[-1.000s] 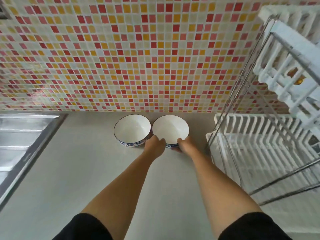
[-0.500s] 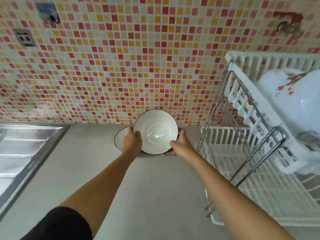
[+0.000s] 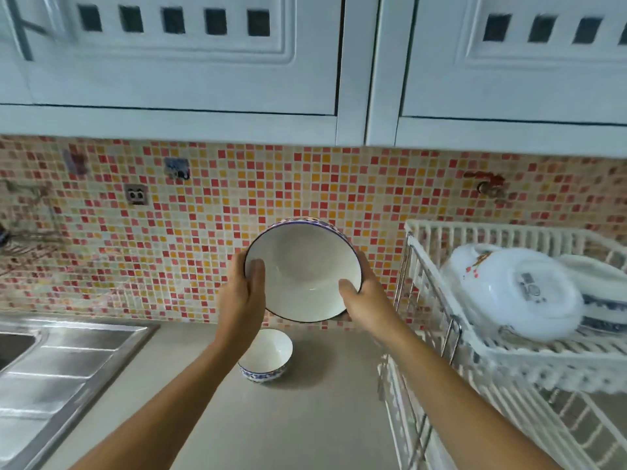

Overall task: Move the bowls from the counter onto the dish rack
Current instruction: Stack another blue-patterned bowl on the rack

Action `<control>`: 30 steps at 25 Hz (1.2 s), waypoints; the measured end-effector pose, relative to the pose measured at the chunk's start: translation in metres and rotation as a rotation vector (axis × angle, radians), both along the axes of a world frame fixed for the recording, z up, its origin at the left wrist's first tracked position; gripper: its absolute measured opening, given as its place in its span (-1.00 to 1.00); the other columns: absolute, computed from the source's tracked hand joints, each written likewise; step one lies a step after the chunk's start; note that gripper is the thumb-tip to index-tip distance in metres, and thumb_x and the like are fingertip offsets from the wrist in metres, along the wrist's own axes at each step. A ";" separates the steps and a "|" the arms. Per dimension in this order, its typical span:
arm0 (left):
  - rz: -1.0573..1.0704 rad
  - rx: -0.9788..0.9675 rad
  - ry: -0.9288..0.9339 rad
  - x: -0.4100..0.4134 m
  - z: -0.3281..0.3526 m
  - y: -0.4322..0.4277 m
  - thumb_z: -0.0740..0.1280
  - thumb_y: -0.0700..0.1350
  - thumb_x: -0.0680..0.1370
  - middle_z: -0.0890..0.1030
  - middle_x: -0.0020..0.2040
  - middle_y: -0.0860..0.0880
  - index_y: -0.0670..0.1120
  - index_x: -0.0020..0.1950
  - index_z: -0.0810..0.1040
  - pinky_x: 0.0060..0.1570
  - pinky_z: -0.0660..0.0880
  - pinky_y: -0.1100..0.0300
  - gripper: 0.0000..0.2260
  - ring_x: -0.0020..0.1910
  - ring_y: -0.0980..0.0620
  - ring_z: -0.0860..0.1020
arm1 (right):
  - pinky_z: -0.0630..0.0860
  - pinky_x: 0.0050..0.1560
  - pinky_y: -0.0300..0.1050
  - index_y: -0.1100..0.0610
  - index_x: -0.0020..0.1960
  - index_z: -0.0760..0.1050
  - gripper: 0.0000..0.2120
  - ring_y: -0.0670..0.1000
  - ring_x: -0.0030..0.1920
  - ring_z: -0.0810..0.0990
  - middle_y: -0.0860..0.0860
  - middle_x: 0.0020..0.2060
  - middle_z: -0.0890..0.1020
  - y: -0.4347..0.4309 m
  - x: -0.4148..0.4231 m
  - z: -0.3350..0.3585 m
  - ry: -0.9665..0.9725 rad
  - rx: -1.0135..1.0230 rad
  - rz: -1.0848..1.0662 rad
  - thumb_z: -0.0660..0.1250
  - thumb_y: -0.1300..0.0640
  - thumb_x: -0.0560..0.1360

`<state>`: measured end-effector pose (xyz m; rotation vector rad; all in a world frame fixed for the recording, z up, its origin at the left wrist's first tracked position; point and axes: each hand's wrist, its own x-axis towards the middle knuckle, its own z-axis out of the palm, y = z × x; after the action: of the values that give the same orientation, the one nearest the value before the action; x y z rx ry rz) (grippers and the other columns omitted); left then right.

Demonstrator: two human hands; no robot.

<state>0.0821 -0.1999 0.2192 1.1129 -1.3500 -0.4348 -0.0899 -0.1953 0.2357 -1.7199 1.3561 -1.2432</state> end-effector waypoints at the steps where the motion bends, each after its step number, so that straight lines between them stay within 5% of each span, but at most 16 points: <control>1: -0.087 -0.037 -0.002 -0.005 0.012 0.007 0.07 0.32 0.49 0.51 0.02 0.17 0.11 0.25 0.31 -0.15 0.58 0.26 -0.57 -0.08 0.21 0.51 | 0.58 -0.22 -0.31 -0.14 0.46 0.10 -0.49 -0.07 -0.20 0.55 -0.04 0.09 0.52 0.008 -0.008 0.008 0.015 -0.075 -0.016 0.07 0.25 0.60; 2: -0.190 -0.045 0.019 -0.009 0.025 0.012 0.04 0.47 0.37 0.49 0.05 0.22 0.18 0.20 0.31 -0.09 0.56 0.26 -0.46 0.00 0.19 0.52 | 0.50 -0.30 -0.47 -0.15 0.45 0.11 -0.49 -0.17 -0.23 0.53 -0.10 0.03 0.52 0.015 -0.018 0.015 0.038 -0.152 -0.041 0.08 0.26 0.60; 5: -0.531 0.051 0.145 -0.029 0.061 0.010 -0.02 0.60 0.20 0.53 0.20 0.11 0.26 0.15 0.43 0.11 0.48 0.16 -0.30 0.17 0.08 0.52 | 0.35 -0.11 -0.66 -0.29 0.35 0.17 -0.45 -0.33 -0.06 0.52 -0.33 -0.01 0.50 0.036 -0.055 0.042 0.100 -0.397 -0.109 0.11 0.29 0.59; 7: -0.643 0.094 0.187 -0.054 0.083 0.010 0.01 0.55 0.27 0.54 0.24 0.06 0.31 0.04 0.52 0.20 0.44 0.10 -0.44 0.13 0.12 0.53 | 0.35 -0.02 -0.62 -0.38 0.31 0.19 -0.43 -0.45 0.00 0.47 -0.45 0.03 0.46 0.050 -0.080 0.058 0.161 -0.525 -0.159 0.12 0.26 0.56; 10: -0.623 0.080 0.299 -0.098 0.101 0.008 0.13 0.29 0.50 0.51 0.29 -0.08 0.10 -0.16 0.49 0.26 0.39 0.01 -0.69 -0.07 0.12 0.51 | 0.40 -0.01 -0.53 -0.31 0.35 0.18 -0.44 -0.39 0.03 0.50 -0.48 0.07 0.48 0.072 -0.126 0.076 0.204 -0.660 -0.259 0.10 0.19 0.48; 12: -0.671 0.061 0.179 -0.127 0.112 0.005 0.27 0.40 0.32 0.52 0.26 -0.05 0.06 -0.16 0.49 0.32 0.36 -0.04 -0.58 0.03 0.04 0.49 | 0.46 0.02 -0.39 -0.24 0.38 0.15 -0.40 -0.17 0.04 0.58 -0.24 0.20 0.54 0.084 -0.162 0.088 0.300 -0.752 -0.353 0.14 0.20 0.44; 14: -0.748 0.012 -0.128 -0.166 0.129 0.004 0.22 0.51 0.22 0.47 0.34 -0.02 0.18 0.12 0.46 0.33 0.36 -0.07 -0.39 0.17 0.02 0.49 | 0.47 -0.07 -0.30 -0.12 0.40 0.15 -0.36 0.05 -0.05 0.63 0.04 0.28 0.52 0.091 -0.202 0.100 0.520 -0.862 -0.473 0.25 0.22 0.40; 16: -0.803 -0.091 -0.461 -0.197 0.145 0.011 0.18 0.53 0.22 0.38 0.40 0.03 0.36 0.36 0.17 0.30 0.41 -0.05 -0.26 0.26 0.02 0.50 | 0.43 -0.14 -0.33 0.00 0.40 0.17 -0.36 0.11 -0.11 0.64 0.15 0.29 0.50 0.088 -0.241 0.108 0.723 -0.948 -0.523 0.35 0.20 0.39; 18: -0.807 -0.136 -0.565 -0.233 0.162 0.015 0.25 0.44 0.27 0.41 0.40 0.00 0.42 0.37 0.08 0.21 0.51 -0.02 -0.30 0.22 0.02 0.55 | 0.49 -0.15 -0.24 0.02 0.39 0.16 -0.29 0.17 -0.08 0.64 0.20 0.30 0.46 0.083 -0.283 0.111 0.764 -0.927 -0.499 0.43 0.29 0.38; 22: -0.813 -0.151 -0.650 -0.307 0.167 0.003 0.30 0.31 0.31 0.60 0.08 -0.01 0.15 0.29 0.30 -0.18 0.62 0.24 -0.40 -0.06 0.01 0.66 | 0.48 0.06 -0.08 -0.09 0.38 0.10 -0.17 0.25 0.11 0.59 0.18 0.39 0.38 0.073 -0.365 0.111 0.799 -0.750 -0.406 0.47 0.33 0.33; 24: -0.784 -0.148 -0.679 -0.333 0.162 -0.003 0.32 0.29 0.31 0.59 0.07 -0.01 0.09 0.29 0.32 -0.15 0.64 0.21 -0.39 -0.04 -0.03 0.66 | 0.41 0.29 0.07 -0.24 0.39 0.02 -0.13 0.14 0.29 0.45 0.04 0.47 0.25 0.075 -0.397 0.110 0.748 -0.560 -0.256 0.50 0.09 0.30; 27: -0.750 -0.107 -0.715 -0.370 0.152 -0.010 0.37 0.30 0.30 0.53 0.11 -0.01 0.12 0.33 0.27 -0.04 0.62 0.18 -0.33 0.02 -0.04 0.62 | 0.34 0.35 0.07 -0.41 0.38 -0.16 -0.05 -0.03 0.34 0.28 -0.15 0.41 0.13 0.079 -0.432 0.103 0.672 -0.303 -0.103 0.37 -0.33 0.20; 30: -0.719 -0.016 -0.785 -0.403 0.138 -0.018 0.42 0.20 0.36 0.51 0.09 -0.03 0.07 0.30 0.27 -0.04 0.62 0.14 -0.39 0.00 -0.04 0.60 | 0.20 0.42 0.01 -0.34 0.44 -0.25 0.07 -0.07 0.42 0.12 -0.10 0.52 0.03 0.063 -0.460 0.094 0.496 -0.165 -0.053 0.33 -0.40 0.12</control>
<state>-0.3207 -0.2183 0.3576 0.7662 -2.4602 -0.5163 -0.5501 -0.1326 0.3292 -2.2235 1.6172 -1.0141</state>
